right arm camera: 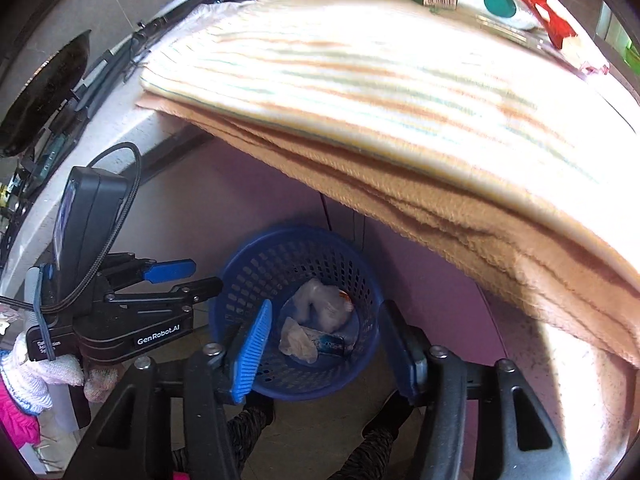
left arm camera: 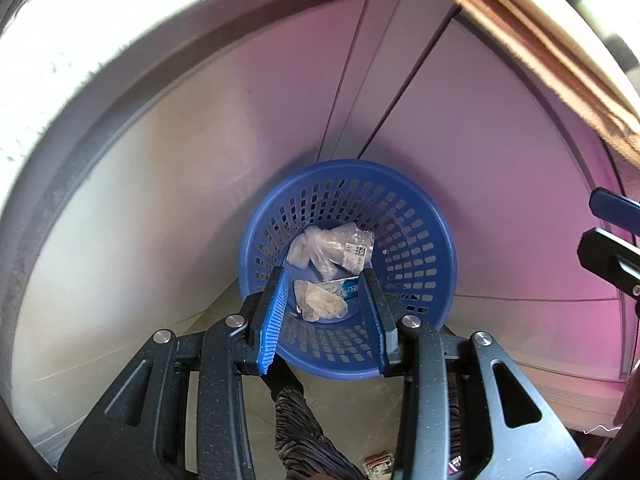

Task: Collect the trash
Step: 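Open both tools to drop the tissue and tube into the basket, then raise both tools back over the towel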

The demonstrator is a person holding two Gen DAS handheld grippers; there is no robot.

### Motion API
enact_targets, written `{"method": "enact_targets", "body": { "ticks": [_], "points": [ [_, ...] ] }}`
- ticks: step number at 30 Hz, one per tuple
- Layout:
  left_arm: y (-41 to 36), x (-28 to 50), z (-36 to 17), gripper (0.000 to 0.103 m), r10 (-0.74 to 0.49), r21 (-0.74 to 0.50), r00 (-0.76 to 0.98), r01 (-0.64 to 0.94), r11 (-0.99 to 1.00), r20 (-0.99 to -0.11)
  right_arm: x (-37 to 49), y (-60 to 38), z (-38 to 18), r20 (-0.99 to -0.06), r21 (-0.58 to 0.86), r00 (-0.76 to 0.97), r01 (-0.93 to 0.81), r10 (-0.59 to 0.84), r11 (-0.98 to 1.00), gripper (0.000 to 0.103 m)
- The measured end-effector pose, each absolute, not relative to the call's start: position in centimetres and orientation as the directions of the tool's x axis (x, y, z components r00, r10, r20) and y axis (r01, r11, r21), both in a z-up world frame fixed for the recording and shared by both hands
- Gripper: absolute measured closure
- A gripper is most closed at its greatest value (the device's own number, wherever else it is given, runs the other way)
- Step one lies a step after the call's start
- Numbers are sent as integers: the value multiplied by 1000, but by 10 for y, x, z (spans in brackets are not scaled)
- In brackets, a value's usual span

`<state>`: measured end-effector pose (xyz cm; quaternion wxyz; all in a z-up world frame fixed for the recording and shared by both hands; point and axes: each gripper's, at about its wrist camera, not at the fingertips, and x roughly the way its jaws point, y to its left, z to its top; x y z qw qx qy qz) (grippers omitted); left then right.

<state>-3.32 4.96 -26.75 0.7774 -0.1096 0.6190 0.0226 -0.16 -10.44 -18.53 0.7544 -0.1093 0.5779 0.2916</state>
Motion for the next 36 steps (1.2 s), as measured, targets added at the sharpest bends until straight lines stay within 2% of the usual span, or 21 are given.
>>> {"method": "enact_targets", "body": {
  "ticks": [6,8,15,17,20,25,29,36],
  "points": [
    [51,-33,-243,65,-91,-132,269,-137,982,-959,2,-117,-169,-913,210,174,-577,370,790,30],
    [51,-34,-233,58,-93,-135,287,-128,983,-953,6,-121,-160,-901,232,177,-576,396,784,29],
    [53,-35,-189,58,-99,-140,360,-90,986,-928,9,-144,-121,-857,280,210,-577,470,768,18],
    [52,-33,-175,56,-98,-136,383,-73,988,-919,11,-148,-110,-847,280,227,-579,481,766,16],
    [50,-27,-154,48,-98,-136,430,-58,989,-898,16,-156,-96,-834,275,254,-578,490,768,15],
    [45,-9,-122,47,-100,-132,497,-30,991,-862,28,-176,-75,-805,292,296,-558,515,776,15],
    [37,11,-102,40,-101,-130,547,-14,991,-831,45,-195,-63,-788,281,339,-543,513,791,14],
    [20,56,-81,40,-97,-133,595,-16,991,-798,94,-236,-53,-769,292,382,-504,513,813,12]
  ]
}}
